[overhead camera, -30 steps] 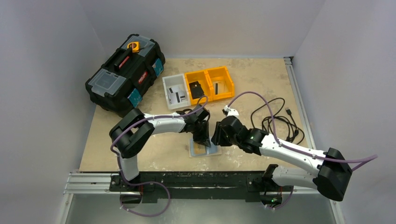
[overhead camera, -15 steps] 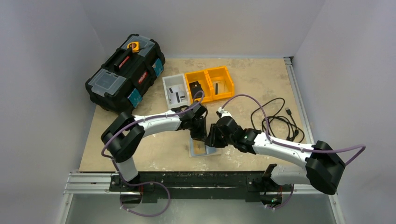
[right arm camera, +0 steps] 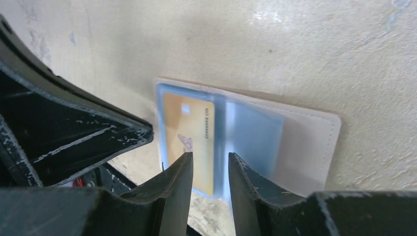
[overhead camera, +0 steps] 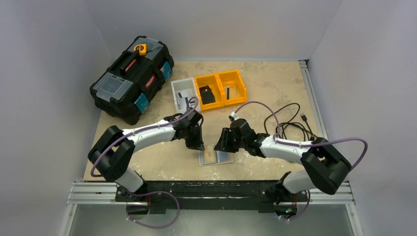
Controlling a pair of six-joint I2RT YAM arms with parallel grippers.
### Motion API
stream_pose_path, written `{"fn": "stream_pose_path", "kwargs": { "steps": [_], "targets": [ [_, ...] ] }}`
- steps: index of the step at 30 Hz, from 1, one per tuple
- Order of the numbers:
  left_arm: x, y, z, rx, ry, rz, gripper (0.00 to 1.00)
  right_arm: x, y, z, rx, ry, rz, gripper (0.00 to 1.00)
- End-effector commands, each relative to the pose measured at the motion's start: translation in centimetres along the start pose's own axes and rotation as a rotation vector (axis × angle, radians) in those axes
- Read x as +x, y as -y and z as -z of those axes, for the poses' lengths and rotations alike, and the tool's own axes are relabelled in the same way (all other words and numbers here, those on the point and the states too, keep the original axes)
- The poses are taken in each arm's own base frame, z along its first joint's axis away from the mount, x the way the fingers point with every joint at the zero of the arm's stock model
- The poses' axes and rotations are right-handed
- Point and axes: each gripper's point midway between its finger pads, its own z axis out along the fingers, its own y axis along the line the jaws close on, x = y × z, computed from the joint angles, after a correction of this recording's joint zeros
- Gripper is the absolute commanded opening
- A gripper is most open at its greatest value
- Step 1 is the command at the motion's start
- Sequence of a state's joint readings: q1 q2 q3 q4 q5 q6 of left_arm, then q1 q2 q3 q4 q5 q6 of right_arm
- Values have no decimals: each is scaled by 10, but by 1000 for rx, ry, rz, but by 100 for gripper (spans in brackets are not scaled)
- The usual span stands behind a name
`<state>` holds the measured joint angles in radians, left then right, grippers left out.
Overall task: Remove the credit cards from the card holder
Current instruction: Remove the credit card from the card holder.
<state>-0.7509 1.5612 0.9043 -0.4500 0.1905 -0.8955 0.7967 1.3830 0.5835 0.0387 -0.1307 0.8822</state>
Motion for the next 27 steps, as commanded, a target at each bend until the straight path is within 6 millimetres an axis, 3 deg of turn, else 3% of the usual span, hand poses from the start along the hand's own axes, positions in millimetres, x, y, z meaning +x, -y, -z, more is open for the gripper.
{"fn": "stream_pose_path", "kwargs": {
  "steps": [1, 13, 23, 27],
  "targets": [
    [-1, -4, -3, 7, 5, -24, 1, 0, -6, -6, -88, -16, 16, 33],
    [5, -13, -17, -18, -24, -9, 0, 16, 1, -19, -108, -67, -8, 32],
    [11, -6, -26, -8, -42, -7, 0, 26, 6, -25, -123, -99, -29, 31],
    [12, -14, -29, -52, -42, 14, 0, 28, 8, -25, -129, -100, -36, 31]
  ]
}}
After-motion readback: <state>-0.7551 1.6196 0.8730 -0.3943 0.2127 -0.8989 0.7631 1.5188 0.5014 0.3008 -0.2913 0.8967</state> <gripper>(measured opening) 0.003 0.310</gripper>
